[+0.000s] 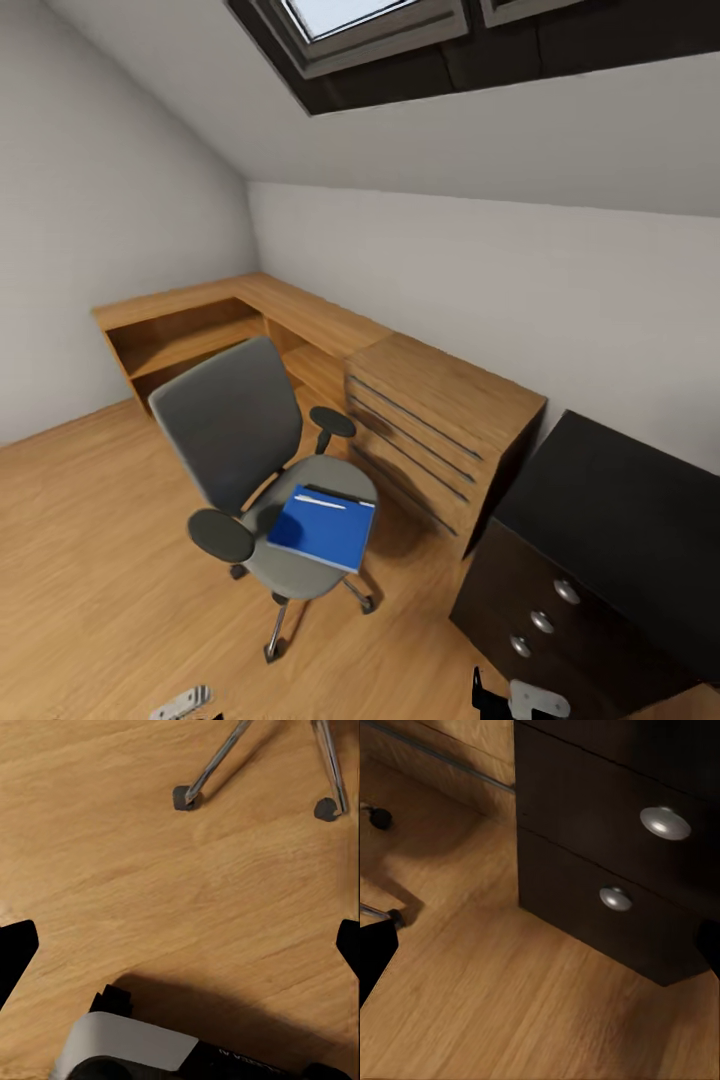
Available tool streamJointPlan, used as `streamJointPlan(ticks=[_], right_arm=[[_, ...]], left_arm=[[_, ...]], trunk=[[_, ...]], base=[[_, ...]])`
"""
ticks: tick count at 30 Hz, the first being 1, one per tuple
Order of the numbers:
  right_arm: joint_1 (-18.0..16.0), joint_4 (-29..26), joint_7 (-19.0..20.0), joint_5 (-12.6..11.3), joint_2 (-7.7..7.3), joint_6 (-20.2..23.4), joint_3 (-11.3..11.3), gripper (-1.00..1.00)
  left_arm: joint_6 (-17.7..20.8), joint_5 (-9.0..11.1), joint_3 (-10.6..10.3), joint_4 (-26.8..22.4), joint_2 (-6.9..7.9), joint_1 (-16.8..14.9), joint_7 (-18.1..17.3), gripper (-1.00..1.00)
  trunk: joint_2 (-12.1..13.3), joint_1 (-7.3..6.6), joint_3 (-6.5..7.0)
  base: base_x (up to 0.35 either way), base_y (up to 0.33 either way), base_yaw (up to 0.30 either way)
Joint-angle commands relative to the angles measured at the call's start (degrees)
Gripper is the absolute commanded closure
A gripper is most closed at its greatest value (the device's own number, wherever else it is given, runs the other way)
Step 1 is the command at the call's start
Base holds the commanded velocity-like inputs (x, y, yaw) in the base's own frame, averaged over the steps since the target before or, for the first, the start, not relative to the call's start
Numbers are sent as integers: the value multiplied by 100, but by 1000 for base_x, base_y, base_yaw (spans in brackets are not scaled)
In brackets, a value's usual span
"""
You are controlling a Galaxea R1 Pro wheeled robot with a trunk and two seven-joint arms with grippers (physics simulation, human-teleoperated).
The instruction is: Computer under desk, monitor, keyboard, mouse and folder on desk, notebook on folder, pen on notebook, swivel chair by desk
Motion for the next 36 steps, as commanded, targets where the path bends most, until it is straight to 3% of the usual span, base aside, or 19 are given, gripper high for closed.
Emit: streamJointPlan(ticks=[1, 5, 9, 14, 17, 22, 36], right_arm=[[-2, 1, 28, -28, 3, -27, -31, -100], [-1, 1, 28, -36, 3, -27, -32, -100], [-2, 1, 28, -43, 3, -27, -32, -100], [-1, 3, 28, -45, 8, -27, -32, -100], [-1, 7, 28, -46, 10, -27, -32, -100], [-1, 9, 28, -46, 12, -27, -32, -100], [-2, 10, 28, -41, 19, -27, -29, -100]], left_arm=[[153, 42, 76, -11, 39, -5, -76, -100], [787, 25, 828, -4, 204, -5, -659, -100], [855, 1, 969, -7, 216, -5, -726, -100], [691, -21, 1012, -9, 212, -5, -723, -100], [314, -29, 995, -15, 186, -5, -737, -100], [0, -39, 977, -18, 134, -5, -745, -100], [-87, -42, 956, -19, 94, -5, -730, -100]], trunk=[[-5, 1, -7], [-5, 1, -7], [-5, 1, -7], [-5, 1, -7], [-5, 1, -7], [-5, 1, -7], [-5, 1, -7]], base=[[0, 0, 287], [0, 0, 287], [0, 0, 287], [0, 0, 287], [0, 0, 287], [0, 0, 287], [0, 0, 287]])
